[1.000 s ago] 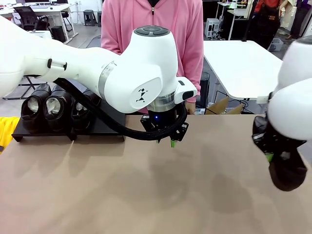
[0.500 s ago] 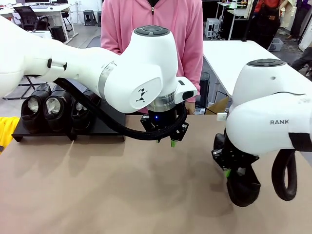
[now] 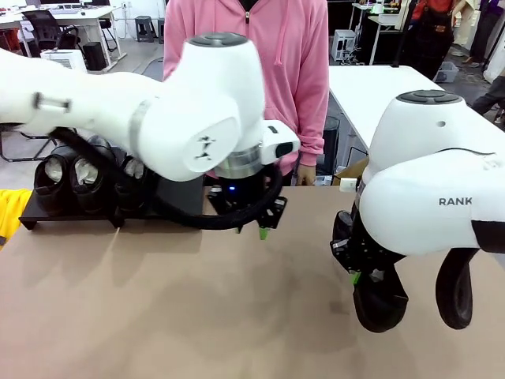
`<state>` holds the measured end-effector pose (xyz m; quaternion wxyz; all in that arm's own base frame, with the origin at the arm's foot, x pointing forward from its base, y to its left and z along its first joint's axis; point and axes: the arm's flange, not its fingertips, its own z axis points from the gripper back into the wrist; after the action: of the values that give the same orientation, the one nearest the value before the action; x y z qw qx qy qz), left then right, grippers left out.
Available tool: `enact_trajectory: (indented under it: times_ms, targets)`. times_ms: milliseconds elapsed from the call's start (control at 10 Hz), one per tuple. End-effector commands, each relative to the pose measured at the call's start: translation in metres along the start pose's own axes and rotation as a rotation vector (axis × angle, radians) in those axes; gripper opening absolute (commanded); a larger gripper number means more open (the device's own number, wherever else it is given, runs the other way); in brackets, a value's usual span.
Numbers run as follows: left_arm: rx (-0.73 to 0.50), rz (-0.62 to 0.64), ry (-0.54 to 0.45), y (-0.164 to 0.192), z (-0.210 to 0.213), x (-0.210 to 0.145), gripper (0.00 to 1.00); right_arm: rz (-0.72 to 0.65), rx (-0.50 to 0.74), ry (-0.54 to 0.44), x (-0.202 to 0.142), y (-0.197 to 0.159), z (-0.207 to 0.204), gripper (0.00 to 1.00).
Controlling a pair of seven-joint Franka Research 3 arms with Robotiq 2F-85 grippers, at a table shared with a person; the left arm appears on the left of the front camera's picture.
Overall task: Organize the shoes by placing them on the stand.
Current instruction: Pick up one Shoe and place it in the middle of the table.
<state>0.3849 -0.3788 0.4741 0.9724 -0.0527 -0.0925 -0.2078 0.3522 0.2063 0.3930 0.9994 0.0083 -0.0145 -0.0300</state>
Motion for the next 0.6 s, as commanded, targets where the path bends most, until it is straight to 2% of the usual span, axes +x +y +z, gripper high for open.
enact_trajectory:
  times_ms: [0,100,500]
  targets:
    - [-0.005,0.013,-0.026,0.031,0.028,-0.045,0.51,-0.004,0.022,-0.069,-0.005,0.021,-0.005,0.00]
    - [-0.034,0.009,-0.026,0.038,0.032,-0.054,0.51,-0.007,0.009,-0.100,0.000,0.032,-0.011,0.00]
    - [-0.060,0.185,-0.067,0.074,0.044,-0.099,0.51,0.024,-0.001,-0.028,0.015,0.080,-0.035,0.00]
